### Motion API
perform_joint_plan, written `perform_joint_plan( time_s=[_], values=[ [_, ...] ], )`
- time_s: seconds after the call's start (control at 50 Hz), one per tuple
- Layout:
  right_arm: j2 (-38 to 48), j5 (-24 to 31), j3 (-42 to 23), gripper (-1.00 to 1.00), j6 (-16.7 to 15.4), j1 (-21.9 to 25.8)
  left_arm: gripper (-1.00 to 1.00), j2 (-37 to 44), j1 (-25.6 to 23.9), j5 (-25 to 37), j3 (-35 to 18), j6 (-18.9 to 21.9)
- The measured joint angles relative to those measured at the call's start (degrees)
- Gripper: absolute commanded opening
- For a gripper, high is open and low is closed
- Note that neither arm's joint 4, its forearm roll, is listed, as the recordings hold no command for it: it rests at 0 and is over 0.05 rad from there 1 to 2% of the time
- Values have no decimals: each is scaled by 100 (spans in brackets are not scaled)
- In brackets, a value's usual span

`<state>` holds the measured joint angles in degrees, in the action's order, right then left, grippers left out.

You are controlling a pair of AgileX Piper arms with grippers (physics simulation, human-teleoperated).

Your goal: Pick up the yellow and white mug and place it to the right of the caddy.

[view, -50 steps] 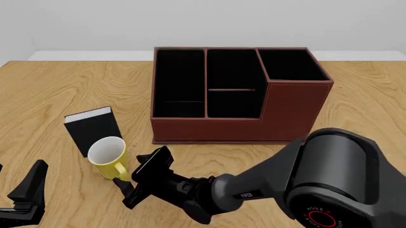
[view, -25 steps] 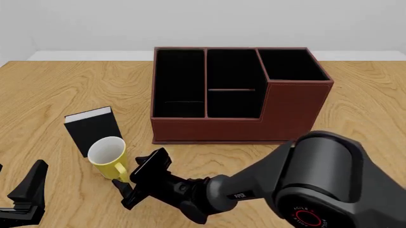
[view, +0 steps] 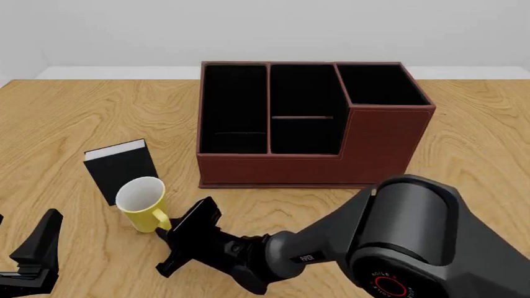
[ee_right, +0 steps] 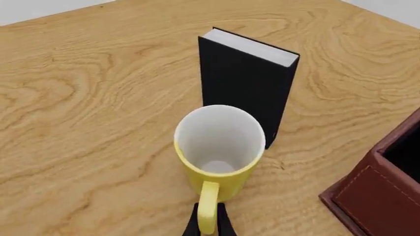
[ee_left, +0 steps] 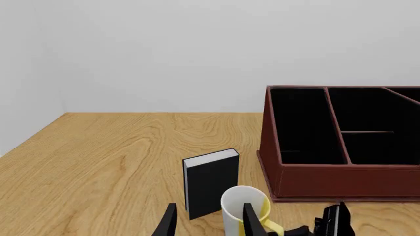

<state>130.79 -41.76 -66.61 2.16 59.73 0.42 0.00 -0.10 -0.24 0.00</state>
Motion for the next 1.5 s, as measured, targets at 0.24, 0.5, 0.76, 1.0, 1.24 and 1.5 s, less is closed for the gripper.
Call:
perform_joint_plan(
  time_s=[0.24, 0.5, 0.76, 1.0, 1.24, 1.5],
  values=[
    [10, -27, 5, -100, -48, 3, 100, 0, 0, 0, 0, 0],
    [12, -29, 12, -100, -132, -14, 100, 0, 0, 0, 0, 0],
    [-130, -135, 245, -100, -366, -57, 100, 0, 0, 0, 0, 0],
    [-405, -295, 576, -100, -565, -106, 100, 0, 0, 0, 0, 0],
    [-867, -445, 1033, -100, -627, -121, 100, 0, 0, 0, 0, 0],
    [-1620, -554, 1639, -100, -699, -155, 100, 0, 0, 0, 0, 0]
  ],
)
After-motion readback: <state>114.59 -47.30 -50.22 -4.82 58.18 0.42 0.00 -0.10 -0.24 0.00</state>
